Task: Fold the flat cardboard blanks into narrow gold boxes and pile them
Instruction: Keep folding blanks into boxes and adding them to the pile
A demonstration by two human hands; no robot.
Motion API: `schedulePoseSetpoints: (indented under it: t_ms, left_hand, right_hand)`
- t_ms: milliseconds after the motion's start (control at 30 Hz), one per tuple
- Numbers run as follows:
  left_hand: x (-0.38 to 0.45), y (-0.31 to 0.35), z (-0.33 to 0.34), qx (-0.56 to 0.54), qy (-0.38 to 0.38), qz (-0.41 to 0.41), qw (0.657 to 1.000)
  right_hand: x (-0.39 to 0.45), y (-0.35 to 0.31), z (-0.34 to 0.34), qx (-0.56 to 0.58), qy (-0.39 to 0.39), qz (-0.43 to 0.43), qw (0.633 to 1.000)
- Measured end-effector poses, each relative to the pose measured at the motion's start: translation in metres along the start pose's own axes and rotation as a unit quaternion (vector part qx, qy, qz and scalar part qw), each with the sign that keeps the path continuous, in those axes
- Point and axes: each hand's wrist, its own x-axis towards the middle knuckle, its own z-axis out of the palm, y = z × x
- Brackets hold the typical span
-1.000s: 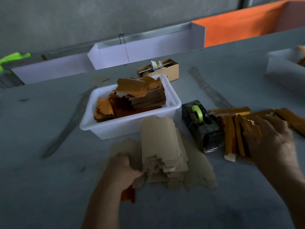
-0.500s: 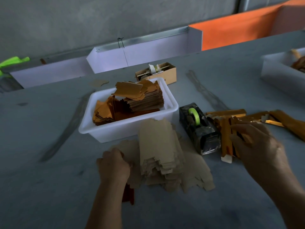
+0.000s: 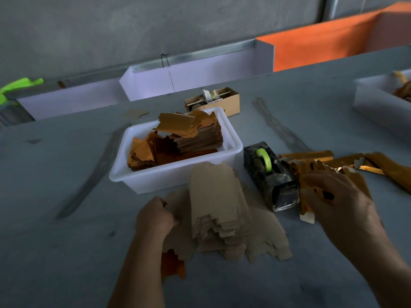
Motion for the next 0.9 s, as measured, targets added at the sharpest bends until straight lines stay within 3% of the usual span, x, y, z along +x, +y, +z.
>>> schedulePoseSetpoints:
  t_ms: [133, 200, 267, 333, 467, 633, 700, 833, 900]
  left_hand:
    - [-0.012, -0.002, -0.030, -0.030, 0.082, 0.070, 0.994]
    - [-0.022, 0.002, -0.049, -0.154, 0.093, 0.118, 0.977]
    - [-0.038, 0.012, -0.067, -0.334, 0.040, 0.153, 0.929]
    - [-0.055, 0.022, -0.080, -0.438, -0.042, 0.186, 0.879]
    - [-0.071, 0.033, -0.082, -0.519, -0.147, 0.199, 0.818]
    - [-0.080, 0.044, -0.059, -0.479, -0.174, 0.186, 0.840]
    - [-0.083, 0.048, -0.051, -0.468, -0.187, 0.186, 0.844]
    - [-0.079, 0.048, -0.048, -0.534, -0.266, 0.156, 0.787]
    - [-0.076, 0.045, -0.045, -0.522, -0.256, 0.160, 0.798]
  right_hand:
    - [0.001, -0.005, -0.004, 0.002, 0.006, -0.003, 1.000]
    - [0.001, -0.009, -0.005, 0.028, 0.002, 0.009, 1.000]
    - [-0.002, -0.017, -0.005, 0.085, -0.018, 0.028, 0.996]
    - [-0.006, -0.027, -0.002, 0.166, -0.058, 0.054, 0.983]
    - [-0.014, -0.052, 0.001, 0.414, -0.188, 0.139, 0.880]
    - [-0.022, -0.074, 0.007, 0.533, -0.294, 0.163, 0.776]
    - [-0.020, -0.077, 0.012, 0.533, -0.279, 0.185, 0.777]
    - [-0.016, -0.069, 0.017, 0.478, -0.227, 0.215, 0.821]
    - [-0.017, -0.067, 0.018, 0.465, -0.219, 0.220, 0.829]
